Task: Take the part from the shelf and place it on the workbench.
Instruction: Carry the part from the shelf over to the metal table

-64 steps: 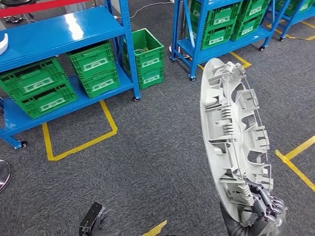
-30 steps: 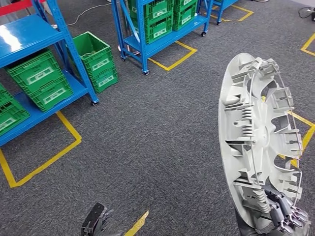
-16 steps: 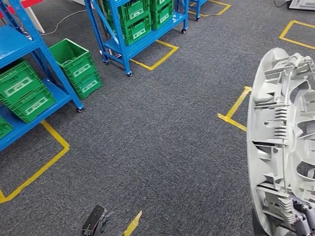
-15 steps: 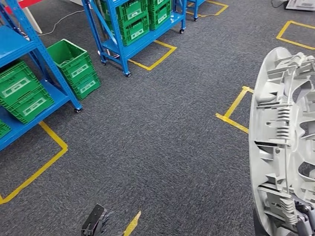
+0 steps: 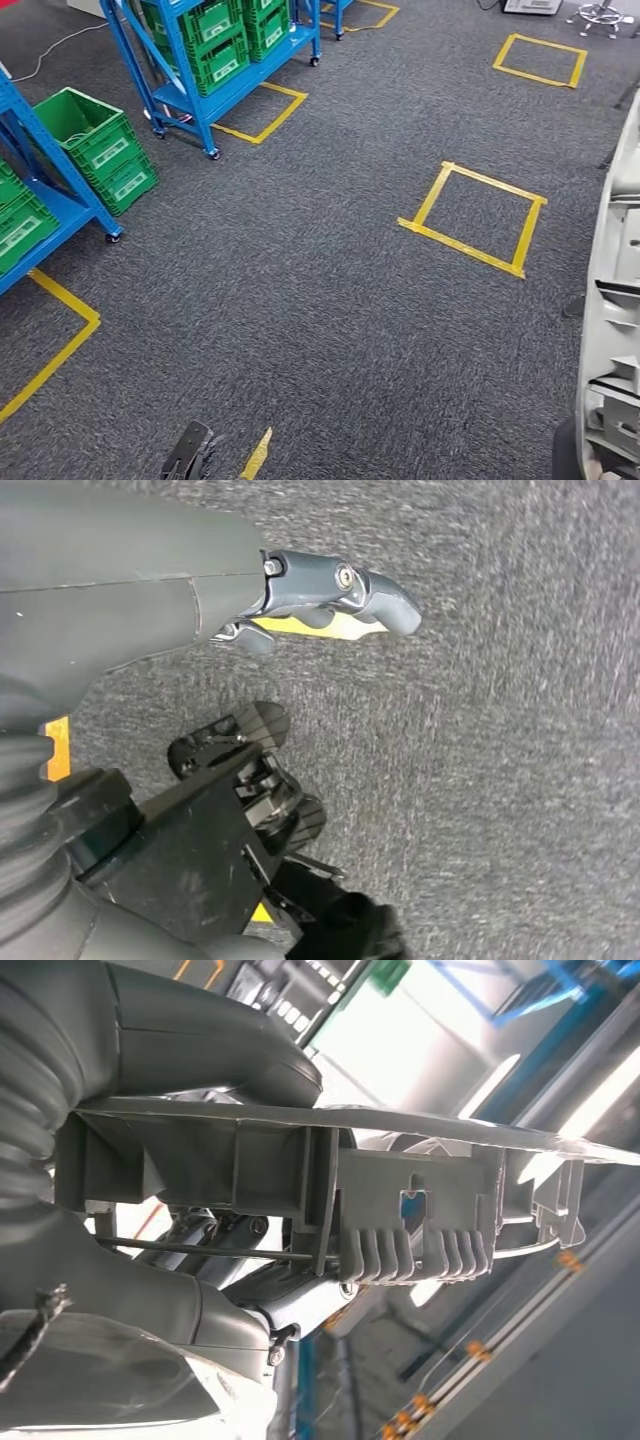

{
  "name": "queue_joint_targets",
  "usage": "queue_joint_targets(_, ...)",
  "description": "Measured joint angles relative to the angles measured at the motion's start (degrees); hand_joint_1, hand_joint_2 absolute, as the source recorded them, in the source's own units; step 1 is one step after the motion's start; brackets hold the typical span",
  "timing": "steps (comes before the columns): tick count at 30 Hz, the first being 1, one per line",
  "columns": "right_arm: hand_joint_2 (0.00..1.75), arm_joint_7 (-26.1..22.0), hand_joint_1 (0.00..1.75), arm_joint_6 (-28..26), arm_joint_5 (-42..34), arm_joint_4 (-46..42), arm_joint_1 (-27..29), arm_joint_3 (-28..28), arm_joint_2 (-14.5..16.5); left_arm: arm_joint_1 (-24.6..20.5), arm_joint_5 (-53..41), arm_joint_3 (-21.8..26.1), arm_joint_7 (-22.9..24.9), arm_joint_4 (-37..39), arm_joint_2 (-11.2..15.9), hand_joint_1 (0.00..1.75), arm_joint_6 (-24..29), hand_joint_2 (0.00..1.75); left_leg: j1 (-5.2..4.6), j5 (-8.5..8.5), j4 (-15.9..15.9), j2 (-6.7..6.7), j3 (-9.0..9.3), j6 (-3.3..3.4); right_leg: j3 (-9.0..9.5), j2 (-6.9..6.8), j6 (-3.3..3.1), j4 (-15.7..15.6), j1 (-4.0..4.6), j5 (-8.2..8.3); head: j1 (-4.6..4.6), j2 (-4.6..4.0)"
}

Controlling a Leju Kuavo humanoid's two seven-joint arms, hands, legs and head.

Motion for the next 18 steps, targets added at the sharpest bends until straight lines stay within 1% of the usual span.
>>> queue_joint_targets(1, 1.75, 0.32, 1.75, 0.0, 0.02, -0.27, -0.09, -0.29, 0.02, -0.03, -0.19, 0.01, 0.01, 0.0, -0.05, 0.0, 0.03, 1.75, -0.12, -0.15, 0.23, 0.4, -0.02, -0.28, 2.2, -0.84, -0.07, -3.76, 0.07, 1.04, 0.02, 0.0)
queue_joint_targets(2, 1.75, 0.71, 1.75, 0.0, 0.12, -0.64, -0.17, -0.61, 0.05, -0.05, -0.39, 0.01, 0.01, 0.0, -0.1, 0.0, 0.09, 1.75, -0.25, -0.28, 0.53, 0.73, -0.07, -0.6, 3.99, -1.42, -0.42, -6.8, 0.12, 1.81, -0.02, 0.0)
queue_joint_targets(3, 1.75, 1.1, 1.75, 0.0, 0.25, -0.97, -0.25, -0.91, 0.09, -0.08, -0.55, 0.01, 0.03, 0.0, -0.15, 0.0, 0.18, 1.75, -0.4, -0.34, 0.75, 0.99, -0.12, -0.92, 4.78, -1.75, -0.9, -8.18, 0.21, 1.94, -0.04, 0.0)
queue_joint_targets(4, 1.75, 1.44, 1.75, 0.0, 0.35, -1.23, -0.29, -1.2, 0.15, -0.09, -0.68, 0.01, 0.06, 0.0, -0.21, 0.0, 0.29, 1.75, -0.52, -0.3, 0.88, 1.22, -0.16, -1.21, 4.84, -1.58, -1.45, -8.3, 0.35, 1.89, -0.05, 0.0)
queue_joint_targets(5, 1.75, 1.7, 1.75, 0.0, 0.41, -1.51, -0.27, -1.49, 0.24, -0.12, -0.8, 0.01, 0.09, -0.01, -0.28, 0.0, 0.39, 1.75, -0.49, -0.26, 0.98, 1.47, -0.18, -1.44, 4.77, -1.11, -2.01, -8.3, 0.32, 2.13, -0.09, 0.0)
queue_joint_targets(6, 1.75, 1.85, 1.75, 0.0, 0.44, -1.72, -0.26, -1.73, 0.32, -0.16, -0.88, 0.01, 0.13, -0.01, -0.34, 0.0, 0.46, 1.75, -0.4, -0.43, 1.13, 1.32, -0.21, -1.73, 4.65, -0.8, -2.4, -8.29, 0.27, 2.29, -0.06, 0.0)
queue_joint_targets(7, 1.75, 1.95, 1.75, 0.0, 0.5, -1.92, -0.27, -1.92, 0.39, -0.19, -0.91, 0.01, 0.15, -0.02, -0.37, 0.0, 0.49, 1.75, -0.28, -1.09, 1.74, 0.68, -0.42, -2.02, 4.54, -0.47, -2.73, -8.33, 0.19, 2.46, -0.1, 0.0)
queue_joint_targets(8, 1.75, 2.04, 1.75, 0.0, 0.6, -2.12, -0.31, -2.04, 0.46, -0.2, -0.95, 0.01, 0.16, -0.02, -0.38, 0.0, 0.51, 1.75, -0.17, -2.39, 3.3, -0.22, -0.99, -2.3, 4.44, -0.14, -3.05, -8.39, 0.07, 2.63, -0.14, 0.0)
queue_joint_targets(9, 1.75, 2.16, 1.75, 0.0, 0.71, -2.26, -0.37, -2.13, 0.5, -0.15, -0.99, 0.01, 0.18, -0.01, -0.4, 0.0, 0.51, 1.75, -0.06, -4.28, 6.05, -1.26, -2.08, -2.57, 4.32, 0.2, -3.3, -8.41, 0.02, 2.77, -0.17, 0.0)
queue_joint_targets(10, 1.75, 2.36, 1.75, 0.0, 0.86, -2.35, -0.47, -2.24, 0.54, -0.06, -1.05, 0.01, 0.21, -0.01, -0.41, 0.0, 0.52, 1.75, -0.01, -6.37, 9.79, -1.96, -3.59, -2.71, 4.15, 0.62, -3.49, -8.4, 0.05, 2.88, -0.21, 0.0)
queue_joint_targets(11, 1.75, 2.61, 1.75, 0.0, 0.97, -2.38, -0.55, -2.36, 0.55, 0.05, -1.18, 0.01, 0.27, 0.0, -0.43, 0.0, 0.52, 1.75, 0.02, -8.09, 13.63, -2.23, -5.18, -2.77, 3.98, 1.09, -3.64, -8.39, 0.11, 2.99, -0.2, 0.0)
queue_joint_targets(12, 1.75, 2.86, 1.75, 0.0, 1.05, -2.38, -0.61, -2.48, 0.55, 0.14, -1.33, 0.01, 0.33, 0.0, -0.45, 0.0, 0.52, 1.75, 0.02, -8.97, 16.42, -2.34, -6.32, -2.73, 3.86, 1.61, -3.76, -8.39, 0.2, 3.08, -0.2, 0.0)
queue_joint_targets(13, 1.75, 3.11, 1.75, 0.0, 1.1, -2.38, -0.64, -2.61, 0.55, 0.19, -1.52, 0.01, 0.42, 0.0, -0.49, 0.0, 0.52, 1.75, 0.0, -8.63, 17.24, -2.41, -6.59, -2.56, 3.8, 2.16, -3.82, -8.38, 0.31, 3.16, -0.2, 0.0)
queue_joint_targets(14, 1.75, 3.33, 1.75, 0.0, 1.1, -2.44, -0.65, -2.74, 0.56, 0.2, -1.73, 0.01, 0.54, -0.01, -0.54, 0.0, 0.54, 1.75, -0.04, -7.16, 15.74, -2.58, -5.81, -2.25, 3.81, 2.74, -3.85, -8.38, 0.43, 3.22, -0.19, 0.0)
queue_joint_targets(15, 1.75, 3.54, 1.75, 0.0, 1.07, -2.58, -0.64, -2.88, 0.56, 0.19, -1.88, 0.01, 0.66, -0.01, -0.62, 0.0, 0.61, 1.75, -0.13, -4.95, 12.33, -3.07, -4.18, -1.75, 3.87, 3.31, -3.83, -8.38, 0.56, 3.28, -0.2, 0.0)
queue_joint_targets(16, 1.75, 3.71, 1.75, 0.0, 0.99, -2.77, -0.65, -3.02, 0.57, 0.18, -1.99, 0.01, 0.77, -0.01, -0.67, 0.0, 0.72, 1.75, -0.23, -2.99, 8.41, -4.13, -2.31, -1.04, 3.88, 3.82, -3.79, -8.39, 0.6, 3.36, -0.13, 0.0)
queue_joint_targets(17, 1.75, 3.82, 1.75, 0.0, 0.91, -2.98, -0.69, -3.14, 0.57, 0.2, -2.08, 0.02, 0.86, -0.01, -0.71, 0.0, 0.82, 1.75, -0.32, -1.51, 5.1, -5.18, -0.84, -0.4, 3.82, 4.33, -3.67, -8.35, 0.61, 3.46, -0.03, 0.0)
queue_joint_targets(18, 1.75, 3.86, 1.75, 0.0, 0.81, -3.16, -0.73, -3.23, 0.58, 0.23, -2.12, 0.02, 0.95, -0.01, -0.76, 0.0, 0.89, 1.75, -0.47, -0.77, 2.96, -6.05, 0.06, 0.11, 3.62, 4.79, -3.44, -8.32, 0.52, 3.61, -0.07, 0.0)
